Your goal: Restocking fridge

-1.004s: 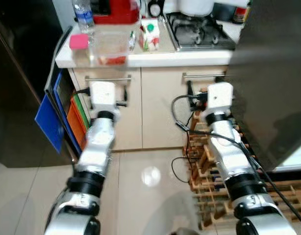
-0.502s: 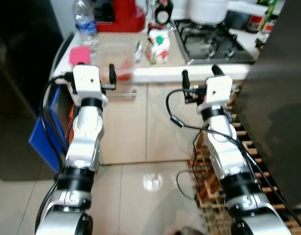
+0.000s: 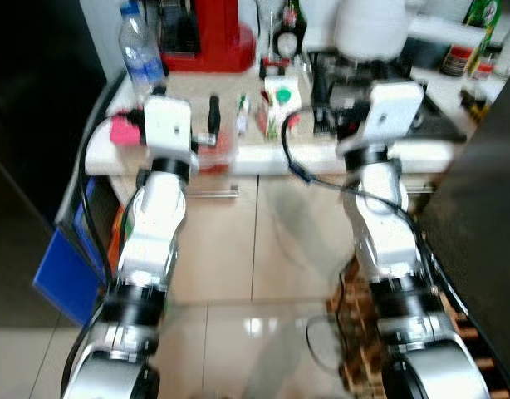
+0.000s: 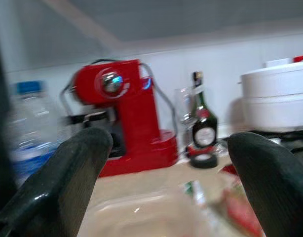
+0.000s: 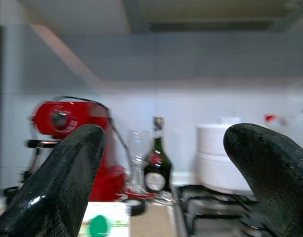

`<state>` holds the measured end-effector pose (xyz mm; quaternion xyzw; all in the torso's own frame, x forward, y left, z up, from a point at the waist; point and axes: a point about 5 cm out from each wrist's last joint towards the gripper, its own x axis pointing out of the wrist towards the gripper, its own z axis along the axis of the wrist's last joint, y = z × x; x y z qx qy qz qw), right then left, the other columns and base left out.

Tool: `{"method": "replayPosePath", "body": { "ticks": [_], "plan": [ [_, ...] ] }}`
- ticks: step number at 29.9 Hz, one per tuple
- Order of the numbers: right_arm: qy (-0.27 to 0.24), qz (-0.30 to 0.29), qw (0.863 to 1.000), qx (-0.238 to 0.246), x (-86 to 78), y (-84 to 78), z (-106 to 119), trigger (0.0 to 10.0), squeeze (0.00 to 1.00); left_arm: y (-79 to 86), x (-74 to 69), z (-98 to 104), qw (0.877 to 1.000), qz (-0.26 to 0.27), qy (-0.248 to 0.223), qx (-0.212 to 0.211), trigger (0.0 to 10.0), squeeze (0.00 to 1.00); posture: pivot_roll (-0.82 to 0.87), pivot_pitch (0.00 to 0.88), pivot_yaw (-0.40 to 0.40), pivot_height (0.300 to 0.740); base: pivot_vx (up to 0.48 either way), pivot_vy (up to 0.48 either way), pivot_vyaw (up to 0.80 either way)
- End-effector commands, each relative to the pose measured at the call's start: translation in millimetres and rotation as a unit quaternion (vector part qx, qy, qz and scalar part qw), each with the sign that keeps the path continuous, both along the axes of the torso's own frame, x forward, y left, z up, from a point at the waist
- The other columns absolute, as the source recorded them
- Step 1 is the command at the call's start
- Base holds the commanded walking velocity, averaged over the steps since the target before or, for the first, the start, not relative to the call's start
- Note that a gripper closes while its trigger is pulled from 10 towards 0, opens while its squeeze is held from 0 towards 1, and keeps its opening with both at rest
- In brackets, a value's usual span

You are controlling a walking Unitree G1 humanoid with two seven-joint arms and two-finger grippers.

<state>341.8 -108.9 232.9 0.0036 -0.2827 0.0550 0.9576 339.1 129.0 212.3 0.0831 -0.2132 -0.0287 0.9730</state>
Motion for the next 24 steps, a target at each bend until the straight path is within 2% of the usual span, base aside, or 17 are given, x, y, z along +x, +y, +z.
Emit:
{"method": "replayPosePath", "body": {
  "ticks": [1,3,4,7,10,13,15,24],
  "plan": [
    [-0.007,0.007,1.0,0.006,3.0,0.4,11.7,10.0,0.0,-3.9,0.8,5.6,1.0,-0.004,-0.002,-0.01,10.0,0.0,-0.01,0.0,0.019,0.74,0.48,0.0,0.0],
    [-0.005,0.016,1.0,0.004,4.3,4.9,13.1,10.0,0.0,-2.2,0.8,6.6,1.0,0.0,-0.005,-0.021,10.0,0.0,0.0,0.0,0.018,0.74,0.48,0.0,0.0],
    [-0.003,0.034,0.999,0.003,5.9,12.8,15.5,10.0,0.0,5.5,0.5,8.8,0.999,0.036,-0.015,-0.027,10.0,0.0,0.0,0.0,0.016,0.74,0.405,0.0,0.0],
    [0.004,0.058,0.998,0.019,6.4,20.2,18.5,10.0,0.0,12.0,1.1,9.1,0.998,0.04,-0.009,-0.055,10.0,0.0,0.01,0.0,0.01,0.74,0.0,0.0,0.0],
    [0.007,0.08,0.996,0.027,4.8,29.2,22.2,10.0,0.0,12.2,-2.1,12.0,0.998,0.048,-0.021,-0.026,10.0,0.0,0.02,0.0,0.003,0.74,0.0,0.0,0.0],
    [0.02,0.089,0.995,0.037,5.6,33.4,19.0,10.0,0.0,13.4,-3.9,12.7,0.998,0.053,-0.022,-0.023,10.0,0.0,0.03,0.0,0.01,0.74,0.0,0.0,0.0],
    [0.06,0.096,0.991,0.072,11.2,38.1,9.0,10.0,0.0,16.3,-5.2,13.4,0.998,0.055,-0.014,-0.027,10.0,0.0,0.06,0.0,0.014,0.74,0.0,0.0,0.0],
    [0.089,0.107,0.988,0.072,14.4,54.8,0.0,10.0,0.0,32.6,-12.4,37.1,0.998,0.058,-0.039,-0.004,10.0,0.0,0.14,0.026,0.034,0.74,0.0,0.0,0.0]
  ]
}}
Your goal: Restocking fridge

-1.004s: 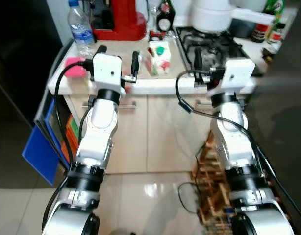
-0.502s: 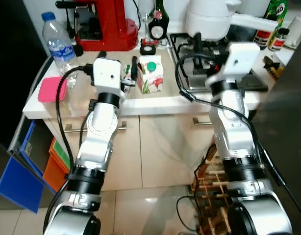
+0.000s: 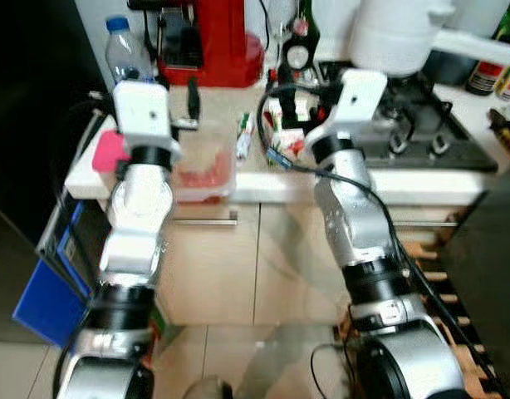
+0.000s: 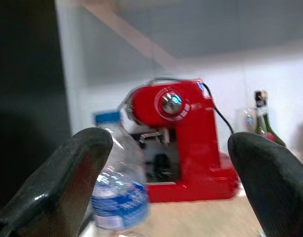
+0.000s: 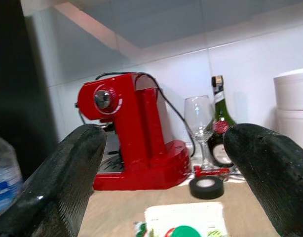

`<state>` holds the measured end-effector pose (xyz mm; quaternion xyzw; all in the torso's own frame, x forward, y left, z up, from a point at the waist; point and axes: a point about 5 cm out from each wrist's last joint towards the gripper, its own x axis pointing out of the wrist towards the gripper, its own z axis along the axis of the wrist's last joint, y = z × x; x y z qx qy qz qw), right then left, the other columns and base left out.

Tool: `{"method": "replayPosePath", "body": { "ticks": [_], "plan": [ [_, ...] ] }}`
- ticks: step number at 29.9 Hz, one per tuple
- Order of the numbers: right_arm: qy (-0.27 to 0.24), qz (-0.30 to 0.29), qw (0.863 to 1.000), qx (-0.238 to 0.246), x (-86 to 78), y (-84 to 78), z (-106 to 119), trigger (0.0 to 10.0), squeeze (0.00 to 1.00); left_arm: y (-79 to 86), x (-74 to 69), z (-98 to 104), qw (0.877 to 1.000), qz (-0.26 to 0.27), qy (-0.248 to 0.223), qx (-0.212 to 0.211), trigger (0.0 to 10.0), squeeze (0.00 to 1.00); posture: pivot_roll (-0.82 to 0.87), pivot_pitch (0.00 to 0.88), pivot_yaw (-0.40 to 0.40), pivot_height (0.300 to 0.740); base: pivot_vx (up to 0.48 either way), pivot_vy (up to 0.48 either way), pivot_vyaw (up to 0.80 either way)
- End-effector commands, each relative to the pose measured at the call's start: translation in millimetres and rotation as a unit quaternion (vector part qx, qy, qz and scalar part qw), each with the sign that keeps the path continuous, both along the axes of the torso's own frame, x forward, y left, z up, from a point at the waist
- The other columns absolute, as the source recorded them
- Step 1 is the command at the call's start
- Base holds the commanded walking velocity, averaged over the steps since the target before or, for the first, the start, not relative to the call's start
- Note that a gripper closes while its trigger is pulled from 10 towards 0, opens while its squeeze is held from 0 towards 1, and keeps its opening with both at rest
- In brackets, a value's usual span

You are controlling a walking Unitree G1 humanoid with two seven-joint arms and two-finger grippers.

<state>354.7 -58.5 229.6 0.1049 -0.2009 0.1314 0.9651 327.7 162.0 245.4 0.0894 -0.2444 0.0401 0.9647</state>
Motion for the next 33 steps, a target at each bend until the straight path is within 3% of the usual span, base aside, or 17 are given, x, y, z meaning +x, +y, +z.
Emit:
{"method": "replayPosePath", "body": {
  "ticks": [1,6,15,33],
  "plan": [
    [0.003,0.006,1.0,0.001,1.5,4.5,3.3,10.0,0.0,-0.3,-1.0,4.0,1.0,-0.007,-0.001,0.005,10.0,0.0,0.14,0.026,0.034,0.74,0.0,0.0,0.0],
    [0.031,0.009,0.999,-0.012,8.0,9.1,-11.5,10.0,0.0,1.4,-4.5,5.4,1.0,-0.003,0.005,0.007,10.0,0.0,0.16,0.045,0.042,0.74,0.0,0.0,0.0],
    [0.025,-0.027,0.997,-0.064,17.6,2.4,-15.6,10.0,0.0,5.0,-9.6,4.3,1.0,0.0,0.013,0.018,10.0,0.0,0.17,0.062,0.039,0.74,0.0,0.0,0.0],
    [0.026,-0.02,0.997,-0.07,25.1,18.9,-15.5,10.0,0.0,14.2,-27.7,6.0,0.999,0.018,0.017,0.026,10.0,0.0,0.23,0.135,0.031,0.74,0.0,0.0,0.0]
  ]
}}
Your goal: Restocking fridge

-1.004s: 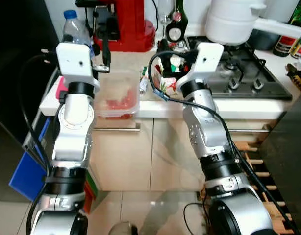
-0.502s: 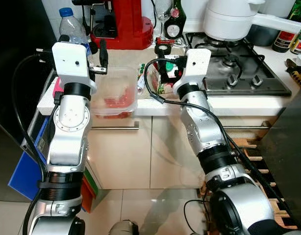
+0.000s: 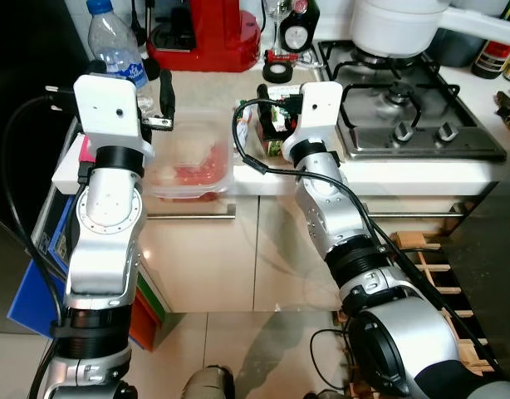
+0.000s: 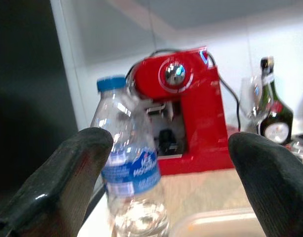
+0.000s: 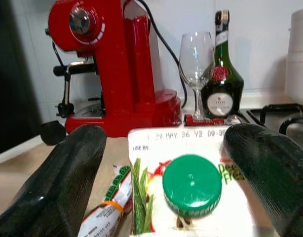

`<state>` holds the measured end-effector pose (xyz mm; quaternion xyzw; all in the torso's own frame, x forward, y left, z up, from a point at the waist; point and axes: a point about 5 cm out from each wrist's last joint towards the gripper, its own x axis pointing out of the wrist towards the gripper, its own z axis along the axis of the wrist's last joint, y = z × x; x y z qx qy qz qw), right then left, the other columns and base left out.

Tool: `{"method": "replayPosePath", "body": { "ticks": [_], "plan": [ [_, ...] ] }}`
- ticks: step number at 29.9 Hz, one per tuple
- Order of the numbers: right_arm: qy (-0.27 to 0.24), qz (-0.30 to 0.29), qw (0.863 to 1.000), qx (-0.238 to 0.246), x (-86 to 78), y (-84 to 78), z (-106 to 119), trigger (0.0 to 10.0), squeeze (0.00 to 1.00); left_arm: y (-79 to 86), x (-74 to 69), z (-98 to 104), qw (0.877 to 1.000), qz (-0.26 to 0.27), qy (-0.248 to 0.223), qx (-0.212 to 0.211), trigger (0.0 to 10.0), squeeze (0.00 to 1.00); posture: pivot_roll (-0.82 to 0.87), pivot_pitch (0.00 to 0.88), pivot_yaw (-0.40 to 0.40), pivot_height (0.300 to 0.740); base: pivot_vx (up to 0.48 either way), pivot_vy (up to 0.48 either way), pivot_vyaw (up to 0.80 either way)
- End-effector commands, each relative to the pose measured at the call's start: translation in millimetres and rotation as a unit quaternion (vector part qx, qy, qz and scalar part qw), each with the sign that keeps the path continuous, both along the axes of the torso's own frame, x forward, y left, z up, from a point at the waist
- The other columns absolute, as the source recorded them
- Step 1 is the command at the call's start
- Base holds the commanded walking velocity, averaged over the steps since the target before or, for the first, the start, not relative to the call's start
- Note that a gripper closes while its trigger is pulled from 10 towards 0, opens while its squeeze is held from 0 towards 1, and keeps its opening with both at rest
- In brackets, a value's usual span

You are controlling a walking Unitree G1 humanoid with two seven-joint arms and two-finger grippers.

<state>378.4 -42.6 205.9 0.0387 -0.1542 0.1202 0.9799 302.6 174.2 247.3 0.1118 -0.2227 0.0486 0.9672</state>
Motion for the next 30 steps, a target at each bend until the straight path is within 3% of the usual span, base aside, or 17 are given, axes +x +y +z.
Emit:
{"method": "replayPosePath", "body": {
  "ticks": [1,7,17,19,30],
  "plan": [
    [-0.015,-0.001,1.0,-0.003,2.1,2.5,8.4,10.0,0.0,2.1,-3.0,4.3,1.0,0.003,-0.004,0.007,10.0,0.0,0.23,0.135,0.031,0.74,0.0,0.0,0.0],
    [0.0,-0.04,0.999,0.003,9.6,-8.9,9.0,10.0,0.0,4.7,-5.1,4.5,1.0,0.007,0.002,0.011,10.0,0.0,0.24,0.147,0.036,0.74,0.0,0.0,0.0],
    [0.02,-0.058,0.998,0.006,14.1,-14.0,5.4,10.0,0.0,4.7,-5.0,5.4,1.0,0.008,0.005,0.012,10.0,0.0,0.23,0.147,0.032,0.74,0.0,0.0,0.0],
    [0.022,-0.058,0.998,0.012,14.3,-14.4,5.0,0.0,0.0,4.8,-5.0,5.4,1.0,0.008,0.006,0.012,10.0,0.0,0.23,0.147,0.032,0.74,0.0,0.0,0.0],
    [0.024,-0.036,0.999,0.018,13.9,-10.4,3.5,0.0,0.0,2.6,-2.3,3.2,1.0,0.004,0.01,0.016,10.0,0.0,0.23,0.12,0.022,0.74,0.0,0.0,0.0]
  ]
}}
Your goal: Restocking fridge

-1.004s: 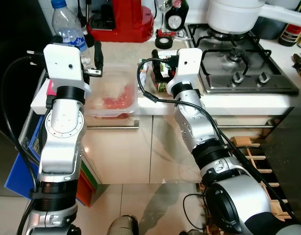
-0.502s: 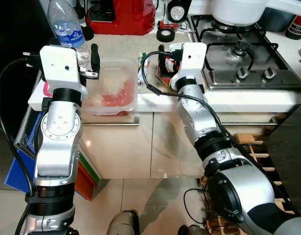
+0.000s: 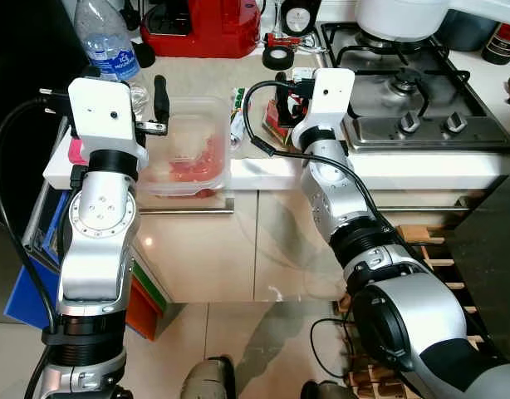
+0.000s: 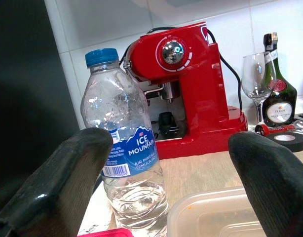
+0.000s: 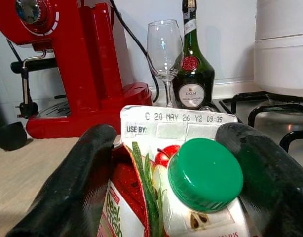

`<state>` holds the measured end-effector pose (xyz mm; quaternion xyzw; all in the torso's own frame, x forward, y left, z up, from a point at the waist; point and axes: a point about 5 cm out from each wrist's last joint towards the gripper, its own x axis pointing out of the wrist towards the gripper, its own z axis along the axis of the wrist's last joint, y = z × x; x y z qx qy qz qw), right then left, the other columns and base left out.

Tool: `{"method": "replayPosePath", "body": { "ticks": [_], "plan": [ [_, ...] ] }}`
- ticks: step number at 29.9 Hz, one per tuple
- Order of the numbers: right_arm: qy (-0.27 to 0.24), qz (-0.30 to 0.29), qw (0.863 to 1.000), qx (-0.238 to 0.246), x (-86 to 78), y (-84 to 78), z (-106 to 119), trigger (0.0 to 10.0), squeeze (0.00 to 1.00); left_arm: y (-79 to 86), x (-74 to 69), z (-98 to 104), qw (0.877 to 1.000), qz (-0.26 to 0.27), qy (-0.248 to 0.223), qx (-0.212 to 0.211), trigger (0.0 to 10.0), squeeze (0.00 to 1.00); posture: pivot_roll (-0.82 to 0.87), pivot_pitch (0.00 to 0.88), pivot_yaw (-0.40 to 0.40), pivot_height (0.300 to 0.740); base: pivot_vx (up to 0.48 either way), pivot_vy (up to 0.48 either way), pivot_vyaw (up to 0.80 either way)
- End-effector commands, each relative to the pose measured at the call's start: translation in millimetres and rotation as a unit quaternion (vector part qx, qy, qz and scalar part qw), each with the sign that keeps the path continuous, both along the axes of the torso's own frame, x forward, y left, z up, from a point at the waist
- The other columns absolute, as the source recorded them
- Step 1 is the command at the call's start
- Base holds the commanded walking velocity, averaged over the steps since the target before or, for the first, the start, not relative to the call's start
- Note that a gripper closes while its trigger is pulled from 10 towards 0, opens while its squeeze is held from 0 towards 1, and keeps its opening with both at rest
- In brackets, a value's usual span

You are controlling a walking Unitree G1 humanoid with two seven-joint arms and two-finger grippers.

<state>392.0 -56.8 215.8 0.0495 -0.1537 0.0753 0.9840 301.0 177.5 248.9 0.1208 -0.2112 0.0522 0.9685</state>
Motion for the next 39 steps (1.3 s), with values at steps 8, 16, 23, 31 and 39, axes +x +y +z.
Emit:
{"method": "replayPosePath", "body": {
  "ticks": [8,16,23,31,39],
  "plan": [
    [0.002,0.033,0.999,0.003,-1.7,9.2,-1.5,0.0,0.0,-1.9,1.5,1.3,1.0,-0.006,-0.001,0.008,10.0,0.0,0.22,0.1,0.016,0.74,0.0,0.0,0.0],
    [-0.059,0.039,0.997,0.017,-0.9,6.8,30.0,0.0,0.0,-3.8,6.9,1.1,1.0,-0.009,-0.002,0.003,10.0,0.0,0.2,0.075,0.015,0.74,0.0,0.0,0.0],
    [-0.131,0.019,0.991,-0.011,-6.2,-3.3,50.2,0.0,0.0,-18.9,15.8,-8.0,0.999,-0.04,0.022,0.007,10.0,0.0,0.17,0.056,0.012,0.74,0.0,0.0,0.0],
    [-0.181,-0.053,0.981,-0.042,-17.5,-41.3,45.4,0.0,0.0,-38.1,19.5,-13.1,0.996,-0.084,0.023,0.028,10.0,0.0,0.13,0.029,0.0,0.74,0.0,0.0,0.0],
    [-0.194,-0.113,0.97,-0.091,-35.5,-66.9,28.9,0.0,0.0,-53.1,20.9,-25.2,0.992,-0.121,0.031,0.008,10.0,0.0,0.07,0.0,-0.019,0.74,0.0,0.0,0.0]
  ]
}}
